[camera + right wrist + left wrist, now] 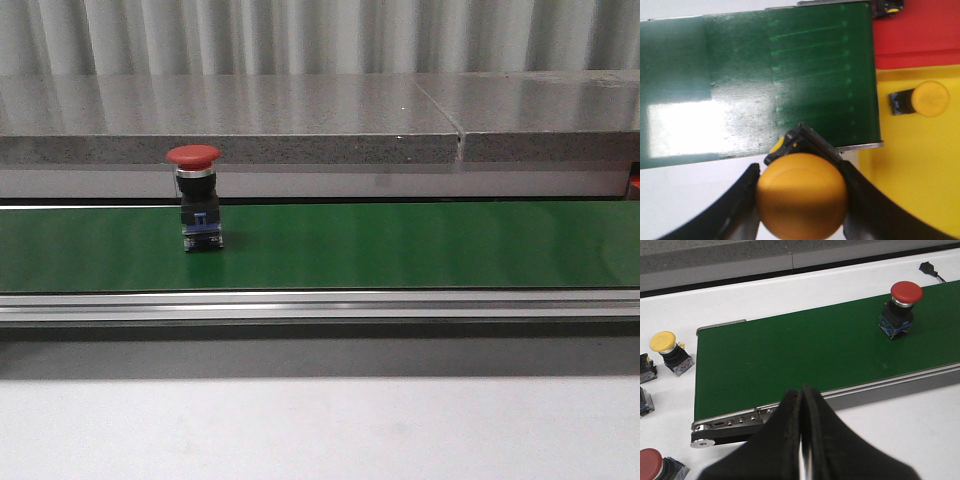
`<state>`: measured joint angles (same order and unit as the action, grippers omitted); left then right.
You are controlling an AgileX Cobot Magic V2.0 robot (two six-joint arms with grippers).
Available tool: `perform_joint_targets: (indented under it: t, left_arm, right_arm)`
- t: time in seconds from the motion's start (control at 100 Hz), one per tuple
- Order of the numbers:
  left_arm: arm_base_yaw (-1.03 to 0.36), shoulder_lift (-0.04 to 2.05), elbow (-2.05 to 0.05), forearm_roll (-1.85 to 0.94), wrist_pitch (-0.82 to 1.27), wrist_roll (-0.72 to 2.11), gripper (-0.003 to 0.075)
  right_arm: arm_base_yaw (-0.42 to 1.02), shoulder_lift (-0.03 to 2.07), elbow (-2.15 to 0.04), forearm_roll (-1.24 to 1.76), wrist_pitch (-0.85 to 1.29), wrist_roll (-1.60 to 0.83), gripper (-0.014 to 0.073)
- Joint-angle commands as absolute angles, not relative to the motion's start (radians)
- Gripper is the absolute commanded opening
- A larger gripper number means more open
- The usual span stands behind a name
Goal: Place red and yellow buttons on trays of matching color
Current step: 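Carry the yellow button into the yellow tray and open the right gripper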
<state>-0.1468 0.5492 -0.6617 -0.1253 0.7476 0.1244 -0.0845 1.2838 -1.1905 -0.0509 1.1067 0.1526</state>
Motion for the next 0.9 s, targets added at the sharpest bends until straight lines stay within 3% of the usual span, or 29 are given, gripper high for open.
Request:
perform_joint_targets:
  t: [0.0, 0.37, 0.57, 0.89]
  left_arm:
    - [-0.153, 0.552, -0.688, -0.132, 0.677, 0.126, -0.0020]
    - [-0.153, 0.552, -0.688, -0.132, 0.677, 0.126, -0.0020]
    - [-0.153, 0.552, -0.688, -0.132, 0.677, 0.126, -0.0020]
    - [-0.153, 0.552, -0.688, -0.132, 0.677, 0.126, -0.0020]
  right_arm:
    - [-0.138, 1.233, -1.185, -0.066, 1.030, 0.173, 0.0125]
    - [-0.411, 1.216, -1.008, -0.011, 0.847, 0.164, 0.0125]
    - [-0.517, 1.220, -0.863, 0.113, 0.665, 0.111, 0.0125]
    - [-0.658, 1.226, -0.742, 0.116, 0.559, 0.111, 0.0125]
